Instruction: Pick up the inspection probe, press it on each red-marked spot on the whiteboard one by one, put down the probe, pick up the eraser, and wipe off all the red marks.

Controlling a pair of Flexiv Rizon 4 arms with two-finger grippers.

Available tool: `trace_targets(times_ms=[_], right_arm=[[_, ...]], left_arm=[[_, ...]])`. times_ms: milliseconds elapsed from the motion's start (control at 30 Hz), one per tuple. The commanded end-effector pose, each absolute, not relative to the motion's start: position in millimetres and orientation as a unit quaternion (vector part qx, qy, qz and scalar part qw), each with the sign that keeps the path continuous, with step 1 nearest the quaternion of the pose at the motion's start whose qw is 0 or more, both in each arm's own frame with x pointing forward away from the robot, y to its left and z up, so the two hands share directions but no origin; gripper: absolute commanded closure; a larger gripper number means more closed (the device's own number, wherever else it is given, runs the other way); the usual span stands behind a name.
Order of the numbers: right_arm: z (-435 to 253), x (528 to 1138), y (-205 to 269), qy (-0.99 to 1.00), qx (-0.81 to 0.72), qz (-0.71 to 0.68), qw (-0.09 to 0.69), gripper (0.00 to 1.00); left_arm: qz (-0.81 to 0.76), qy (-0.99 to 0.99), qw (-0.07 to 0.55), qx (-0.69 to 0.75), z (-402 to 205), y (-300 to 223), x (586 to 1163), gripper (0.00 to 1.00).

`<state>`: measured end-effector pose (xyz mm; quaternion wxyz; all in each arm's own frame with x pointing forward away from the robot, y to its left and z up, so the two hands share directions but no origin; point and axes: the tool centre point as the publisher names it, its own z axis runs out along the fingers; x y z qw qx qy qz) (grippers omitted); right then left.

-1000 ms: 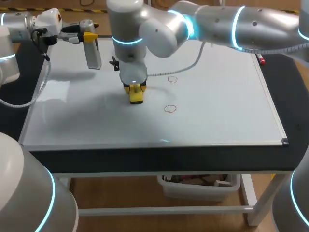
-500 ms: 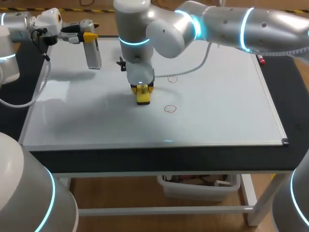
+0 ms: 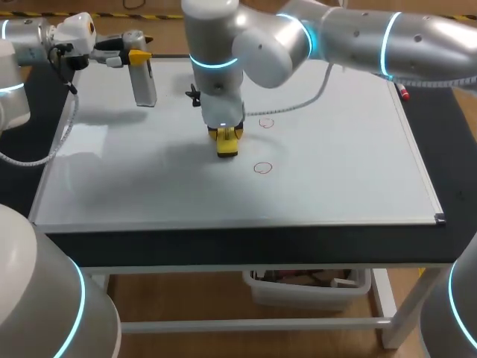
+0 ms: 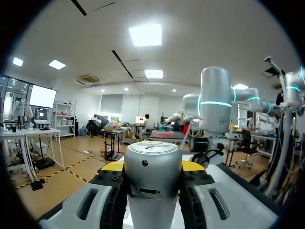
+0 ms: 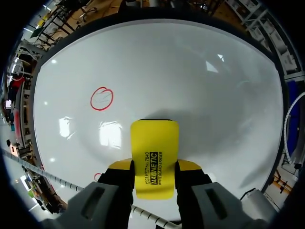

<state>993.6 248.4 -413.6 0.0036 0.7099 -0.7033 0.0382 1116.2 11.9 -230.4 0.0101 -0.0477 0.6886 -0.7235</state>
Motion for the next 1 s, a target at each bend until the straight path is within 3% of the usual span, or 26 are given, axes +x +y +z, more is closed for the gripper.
trace_targets(times_ms=[33, 700, 1000], right_arm=[[-390, 996, 244, -0.697, 0.715, 0.042, 0.006, 1.0], [-362, 1021, 235, -0.69, 0.722, 0.047, -0.011, 1.0], [-367, 1026, 256, -0.672, 0.739, 0.042, -0.023, 1.0]], left_arm=[[-0.723, 0.689, 0.01, -0.048, -229, 12, 1116, 1.0], [-0.723, 0.689, 0.01, -0.048, -229, 12, 1116, 1.0], [-0.723, 0.689, 0.01, -0.048, -229, 12, 1116, 1.0]])
